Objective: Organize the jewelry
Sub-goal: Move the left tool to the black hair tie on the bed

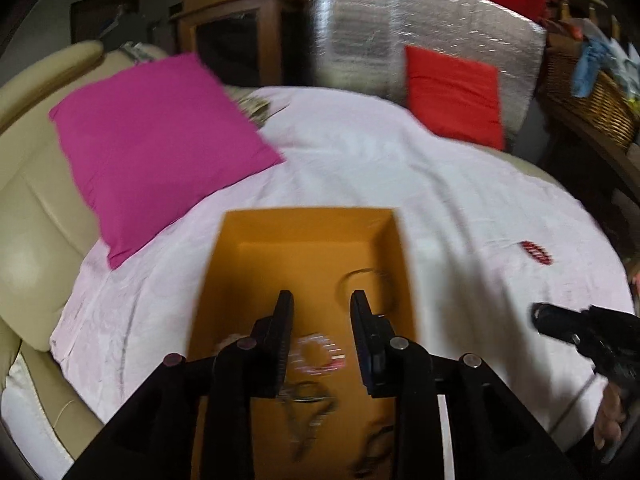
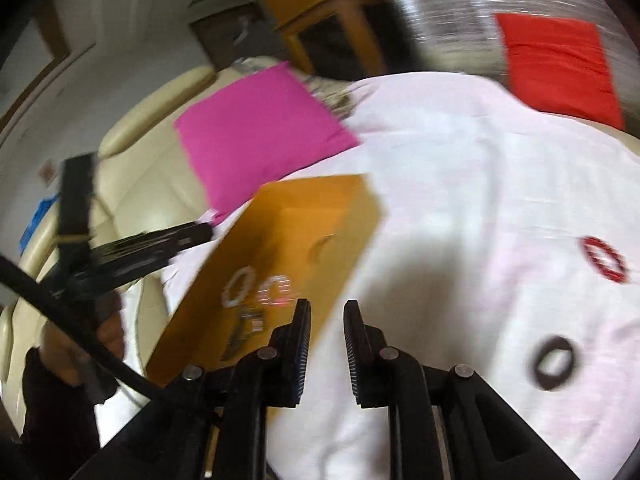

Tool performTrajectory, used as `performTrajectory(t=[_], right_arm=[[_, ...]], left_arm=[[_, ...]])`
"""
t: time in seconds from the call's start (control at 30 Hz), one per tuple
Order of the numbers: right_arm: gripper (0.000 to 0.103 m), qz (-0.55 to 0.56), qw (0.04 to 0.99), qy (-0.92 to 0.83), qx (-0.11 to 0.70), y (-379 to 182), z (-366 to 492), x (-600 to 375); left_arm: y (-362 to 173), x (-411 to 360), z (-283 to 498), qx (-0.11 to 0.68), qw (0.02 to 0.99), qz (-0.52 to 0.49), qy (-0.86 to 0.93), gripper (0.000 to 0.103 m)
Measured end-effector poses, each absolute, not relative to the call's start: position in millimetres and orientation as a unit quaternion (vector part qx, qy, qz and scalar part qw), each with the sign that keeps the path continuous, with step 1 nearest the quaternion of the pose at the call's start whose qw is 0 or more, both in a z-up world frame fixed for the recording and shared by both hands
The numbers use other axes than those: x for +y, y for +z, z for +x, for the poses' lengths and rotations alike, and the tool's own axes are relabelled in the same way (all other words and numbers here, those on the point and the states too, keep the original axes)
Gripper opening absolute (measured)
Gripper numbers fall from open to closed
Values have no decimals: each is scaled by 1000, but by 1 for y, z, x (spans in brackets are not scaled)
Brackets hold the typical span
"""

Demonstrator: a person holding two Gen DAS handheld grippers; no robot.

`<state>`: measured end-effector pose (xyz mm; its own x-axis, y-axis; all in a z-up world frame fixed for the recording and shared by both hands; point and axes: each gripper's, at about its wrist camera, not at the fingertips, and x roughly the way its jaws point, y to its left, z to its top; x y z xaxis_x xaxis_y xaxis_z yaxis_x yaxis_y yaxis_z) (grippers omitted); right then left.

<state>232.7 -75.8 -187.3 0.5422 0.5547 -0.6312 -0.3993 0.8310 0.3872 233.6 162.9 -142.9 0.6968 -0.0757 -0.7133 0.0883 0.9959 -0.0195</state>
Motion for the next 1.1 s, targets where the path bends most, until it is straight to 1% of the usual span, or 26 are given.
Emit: performTrajectory(t=[0.07,0.2,0.27,0.3,0.37,0.4,0.43,0.47,0.63,0.73,1.1], right_arm=[[19,113,881,245,388,-188,233,-113],[19,152,892,197,378,-193,233,-181],[19,173,894,180,373,-195,234,-207],[21,184,893,172,372,-196,235,-218],[29,191,895,152,372,-197,236,-239],[38,189,896,139,376,-198,236,-247],[43,190,896,130,379,-198,237,-252],[44,193,895,124,382,-198,238,-257],[44,200,899,106,376,-193,242,-280],[44,199,902,96,370,-193,239,-290],[44,198,901,76,379,-199,243,-301]], left_arm=[[-136,137,230,378,924,9,-59,39],[-130,81,227,363,929,19,-74,47],[-133,58,227,356,932,19,-68,57],[-135,47,228,353,933,16,-62,60],[-142,25,229,344,938,20,-35,68],[-146,15,231,340,940,26,-22,70],[-151,4,233,338,940,30,-12,70],[-157,-6,236,338,940,34,-3,70],[-183,-40,243,340,938,70,-1,71],[-198,-45,247,362,929,73,-8,71],[-203,-68,241,349,929,114,-38,71]])
